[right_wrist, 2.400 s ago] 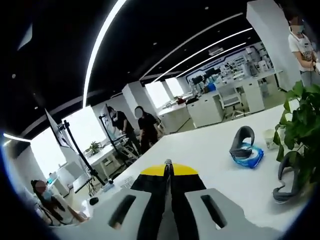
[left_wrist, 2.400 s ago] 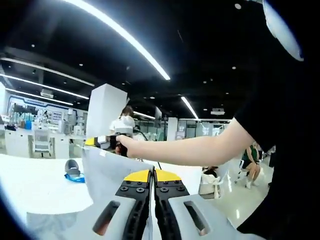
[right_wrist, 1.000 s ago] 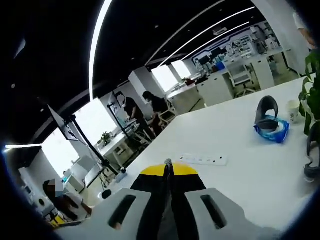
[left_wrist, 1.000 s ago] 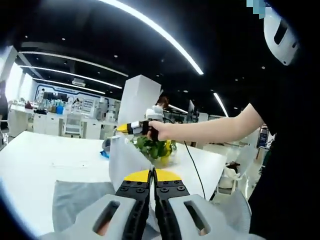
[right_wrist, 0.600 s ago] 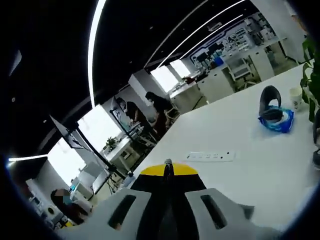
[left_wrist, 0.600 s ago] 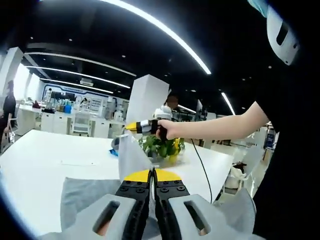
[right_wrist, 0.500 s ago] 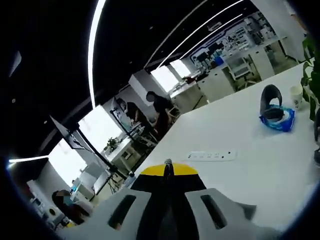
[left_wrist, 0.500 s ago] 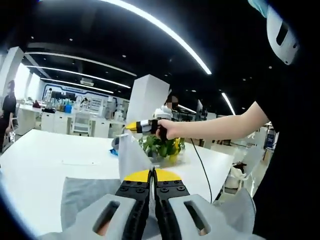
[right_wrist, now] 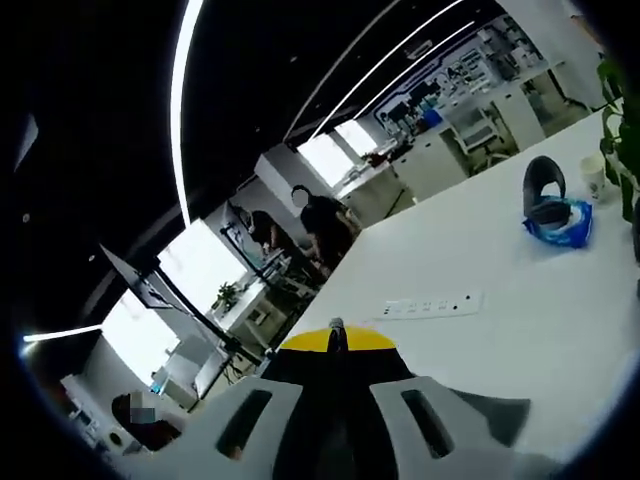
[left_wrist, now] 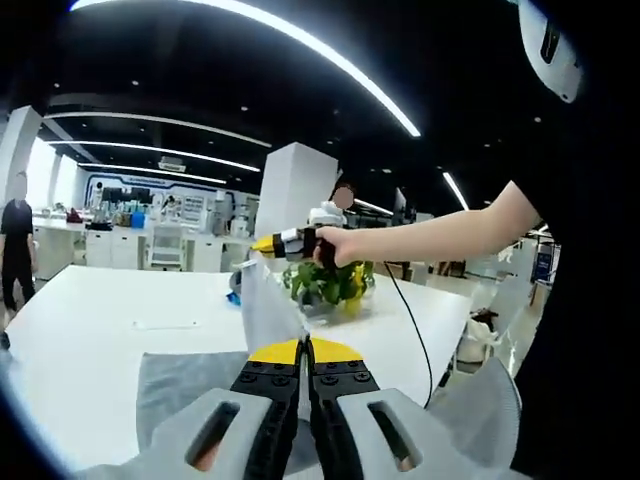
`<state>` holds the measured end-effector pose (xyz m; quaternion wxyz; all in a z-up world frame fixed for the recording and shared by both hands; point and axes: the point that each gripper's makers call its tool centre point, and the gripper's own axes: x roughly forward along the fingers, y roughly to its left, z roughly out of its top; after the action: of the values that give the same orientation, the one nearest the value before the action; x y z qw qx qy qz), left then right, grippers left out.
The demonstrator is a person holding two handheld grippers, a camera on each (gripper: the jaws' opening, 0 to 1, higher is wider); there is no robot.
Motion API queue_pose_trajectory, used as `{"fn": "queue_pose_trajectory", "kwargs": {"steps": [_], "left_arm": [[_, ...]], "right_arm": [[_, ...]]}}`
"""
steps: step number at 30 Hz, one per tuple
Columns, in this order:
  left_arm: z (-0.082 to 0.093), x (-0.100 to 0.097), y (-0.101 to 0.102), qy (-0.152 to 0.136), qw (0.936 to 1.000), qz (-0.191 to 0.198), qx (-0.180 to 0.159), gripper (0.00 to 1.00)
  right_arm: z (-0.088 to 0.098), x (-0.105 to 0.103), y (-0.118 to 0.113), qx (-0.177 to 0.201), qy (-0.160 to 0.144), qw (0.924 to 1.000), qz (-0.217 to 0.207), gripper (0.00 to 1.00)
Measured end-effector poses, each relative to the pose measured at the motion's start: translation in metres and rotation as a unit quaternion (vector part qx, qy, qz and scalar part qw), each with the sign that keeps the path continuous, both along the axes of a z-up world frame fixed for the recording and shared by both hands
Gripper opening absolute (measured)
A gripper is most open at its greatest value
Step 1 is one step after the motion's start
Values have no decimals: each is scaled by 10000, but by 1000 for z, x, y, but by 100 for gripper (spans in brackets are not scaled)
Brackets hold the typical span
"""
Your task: Fold the towel on the table until its edges align and the towel forms a compact rectangular stack.
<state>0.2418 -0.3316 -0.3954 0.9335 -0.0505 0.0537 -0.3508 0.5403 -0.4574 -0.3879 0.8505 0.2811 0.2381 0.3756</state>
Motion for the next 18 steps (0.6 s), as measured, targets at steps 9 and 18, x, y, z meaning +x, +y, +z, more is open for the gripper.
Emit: {"fn": "queue_pose_trajectory", "kwargs": {"steps": [9,18], "left_arm": [[-9,-2,14,38,10000,-10,-75,1],[-14,3,26,110,9998,153,-96,1]], "right_arm": [[-9,-6,4,-129,156,9998,31,0],[-13,-6,9,353,460,9982,-167,0]]}}
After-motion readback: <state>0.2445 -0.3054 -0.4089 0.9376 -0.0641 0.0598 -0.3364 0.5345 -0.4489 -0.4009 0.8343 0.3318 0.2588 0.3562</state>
